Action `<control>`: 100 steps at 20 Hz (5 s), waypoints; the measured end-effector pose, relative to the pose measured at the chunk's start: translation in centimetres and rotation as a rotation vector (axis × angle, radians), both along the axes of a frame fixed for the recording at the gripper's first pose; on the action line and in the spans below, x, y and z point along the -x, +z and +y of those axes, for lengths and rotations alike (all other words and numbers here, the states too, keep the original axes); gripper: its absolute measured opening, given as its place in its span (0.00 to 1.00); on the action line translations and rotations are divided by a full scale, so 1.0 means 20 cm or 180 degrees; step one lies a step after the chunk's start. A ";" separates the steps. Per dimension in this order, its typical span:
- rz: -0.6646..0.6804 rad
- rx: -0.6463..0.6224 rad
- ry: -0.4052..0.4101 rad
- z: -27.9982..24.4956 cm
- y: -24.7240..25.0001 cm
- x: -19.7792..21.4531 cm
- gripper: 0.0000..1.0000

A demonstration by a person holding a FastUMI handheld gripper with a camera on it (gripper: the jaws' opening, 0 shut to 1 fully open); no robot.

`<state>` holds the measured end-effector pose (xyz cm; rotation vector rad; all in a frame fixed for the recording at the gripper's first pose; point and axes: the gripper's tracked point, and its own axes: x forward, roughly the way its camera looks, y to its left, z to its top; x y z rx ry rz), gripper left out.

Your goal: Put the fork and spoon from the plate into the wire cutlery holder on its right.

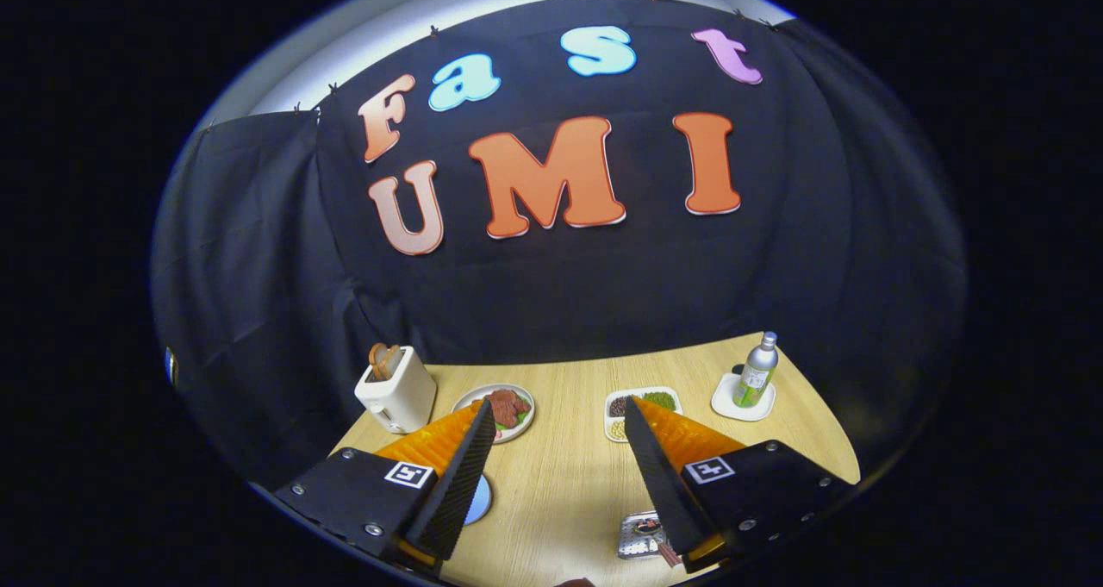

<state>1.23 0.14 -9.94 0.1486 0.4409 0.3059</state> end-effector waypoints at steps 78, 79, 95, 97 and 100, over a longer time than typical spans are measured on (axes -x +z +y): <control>0.1989 0.1112 -0.0284 -0.32 -0.93 0.70 0.09; 0.2097 0.1185 -0.0240 -0.35 -0.95 0.71 0.09; 0.3356 0.1811 0.0659 -0.49 -1.20 0.72 0.09; 0.3502 0.1832 0.0738 -0.48 -1.22 0.70 0.08; 0.3692 0.1855 0.0799 -0.48 -1.26 0.67 0.09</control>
